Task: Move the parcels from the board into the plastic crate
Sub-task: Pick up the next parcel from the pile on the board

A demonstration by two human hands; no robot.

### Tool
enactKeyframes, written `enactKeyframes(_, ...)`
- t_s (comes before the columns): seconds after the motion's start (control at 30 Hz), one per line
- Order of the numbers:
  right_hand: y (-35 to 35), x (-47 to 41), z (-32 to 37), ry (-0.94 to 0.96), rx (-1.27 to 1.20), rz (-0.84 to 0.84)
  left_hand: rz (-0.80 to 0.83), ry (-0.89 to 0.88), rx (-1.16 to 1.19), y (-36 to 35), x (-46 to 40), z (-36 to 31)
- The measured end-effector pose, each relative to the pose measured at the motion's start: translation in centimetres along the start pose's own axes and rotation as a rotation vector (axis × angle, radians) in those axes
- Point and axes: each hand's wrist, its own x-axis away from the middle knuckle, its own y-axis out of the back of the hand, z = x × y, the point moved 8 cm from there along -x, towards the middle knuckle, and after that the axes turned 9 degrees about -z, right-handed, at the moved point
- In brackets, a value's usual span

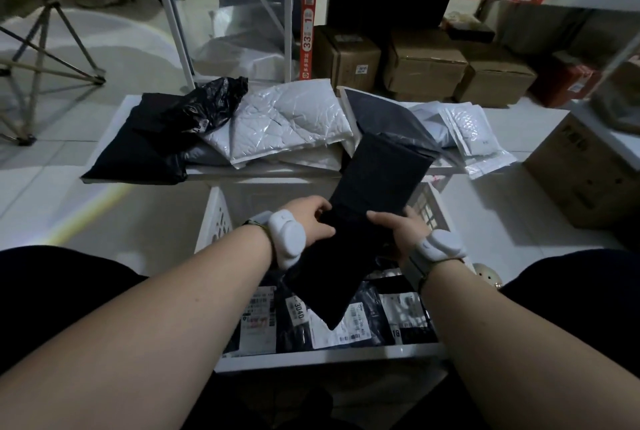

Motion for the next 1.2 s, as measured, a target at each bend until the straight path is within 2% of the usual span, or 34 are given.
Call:
enactKeyframes(0.2, -0.6, 0.6, 0.2, -0.030, 0.018, 0.057, 0.111, -0.027, 0.093, -1.5, 1.0, -1.3)
enactKeyframes(0.4, -1.6, 0.6, 0.5, 0.056, 0.080, 0.061, 0.109, -0.023, 0.112, -2.8, 2.1, -1.5)
enactKeyframes(0.53, -2.5, 0.9, 0.6, 0.067, 0.087, 0.101, 0.036, -0.004, -0.102, -3.1, 2.4, -1.1)
enactKeyframes(0.63, -3.8, 1.5, 0.9, 0.052, 0.061, 0.172, -0.066, -0.016, -0.129, -2.0, 2.6, -1.6)
enactKeyframes(0.8, -4.9, 1.8, 1.0, 0.001, 0.050, 0.231, -0.162, 0.013, -0.045, -0.4, 2.4, -1.3)
enactKeyframes(1.0, -5.0, 1.6, 0.9, 0.008, 0.069, 0.247, -0.197, 0.132, 0.026, -0.4, 1.8, 1.1)
enactKeyframes(1.2, -4.4, 0.9, 0.9, 0.021, 0.039, 0.216, -0.271, 0.112, 0.215, 1.1, 1.0, 0.9)
